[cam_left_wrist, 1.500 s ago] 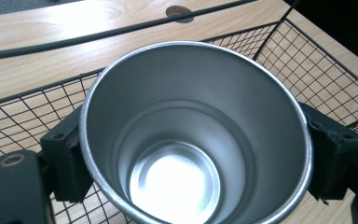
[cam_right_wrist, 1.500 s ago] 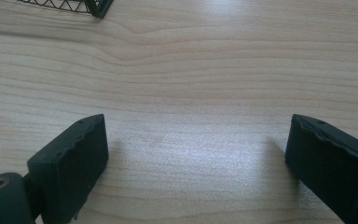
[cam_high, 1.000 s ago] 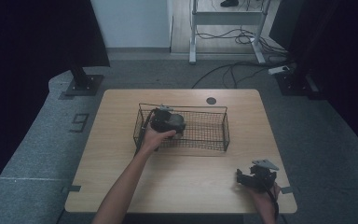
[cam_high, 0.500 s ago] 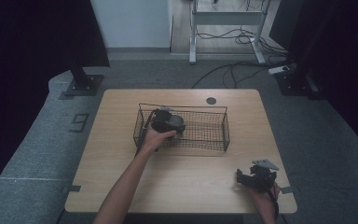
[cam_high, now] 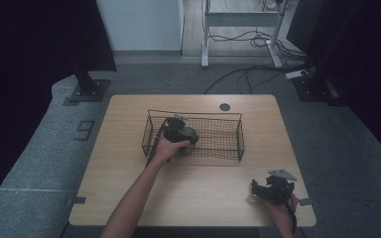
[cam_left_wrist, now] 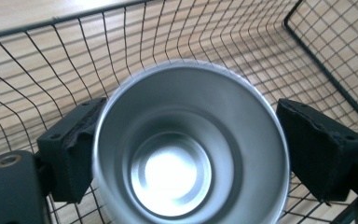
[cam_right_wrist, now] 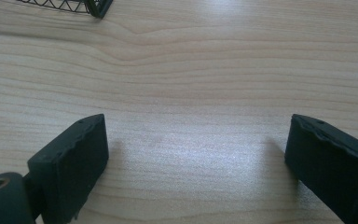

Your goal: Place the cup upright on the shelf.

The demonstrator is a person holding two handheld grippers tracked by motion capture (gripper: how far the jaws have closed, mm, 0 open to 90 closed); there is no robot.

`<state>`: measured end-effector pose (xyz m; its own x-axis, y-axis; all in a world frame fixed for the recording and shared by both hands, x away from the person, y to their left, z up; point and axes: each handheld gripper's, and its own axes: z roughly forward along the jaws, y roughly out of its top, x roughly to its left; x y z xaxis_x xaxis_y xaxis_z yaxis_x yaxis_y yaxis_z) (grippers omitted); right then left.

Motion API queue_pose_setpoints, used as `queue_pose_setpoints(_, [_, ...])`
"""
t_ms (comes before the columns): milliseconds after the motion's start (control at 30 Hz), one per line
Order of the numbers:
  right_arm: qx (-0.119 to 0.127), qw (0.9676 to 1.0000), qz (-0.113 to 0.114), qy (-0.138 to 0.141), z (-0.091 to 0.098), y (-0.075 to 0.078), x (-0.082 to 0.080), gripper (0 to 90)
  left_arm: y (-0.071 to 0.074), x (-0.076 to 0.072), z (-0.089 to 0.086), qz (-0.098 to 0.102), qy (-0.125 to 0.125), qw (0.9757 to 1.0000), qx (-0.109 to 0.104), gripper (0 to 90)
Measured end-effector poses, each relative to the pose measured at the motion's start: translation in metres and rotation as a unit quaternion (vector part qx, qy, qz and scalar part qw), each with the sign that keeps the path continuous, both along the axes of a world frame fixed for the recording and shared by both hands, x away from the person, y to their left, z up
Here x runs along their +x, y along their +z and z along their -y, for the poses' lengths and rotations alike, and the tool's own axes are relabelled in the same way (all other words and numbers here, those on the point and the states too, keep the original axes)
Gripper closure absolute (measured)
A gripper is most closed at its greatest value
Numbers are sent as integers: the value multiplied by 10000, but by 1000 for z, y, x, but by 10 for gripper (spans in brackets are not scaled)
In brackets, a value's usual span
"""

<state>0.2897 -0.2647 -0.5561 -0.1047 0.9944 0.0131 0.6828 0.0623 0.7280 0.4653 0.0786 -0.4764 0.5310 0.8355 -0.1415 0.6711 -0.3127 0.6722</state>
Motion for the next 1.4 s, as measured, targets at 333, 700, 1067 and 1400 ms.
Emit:
queue_pose_setpoints(333, [0, 10000, 0, -4, 0, 0, 0, 60, 4, -1, -3, 23, 11, 10000, -22, 131])
queue_pose_setpoints(700, [1, 10000, -1, -4, 0, 0, 0, 60, 37, -18, -21, 502, 117, 9982, -290, 142])
queue_pose_setpoints(1067, [-1, 10000, 0, -5, 0, 0, 0, 61, 58, -53, -47, 739, -237, 9950, -627, 151])
queue_pose_setpoints(1400, [0, 10000, -6, -12, 0, 0, 0, 61, 57, -93, -65, 830, -395, 9914, -931, 158])
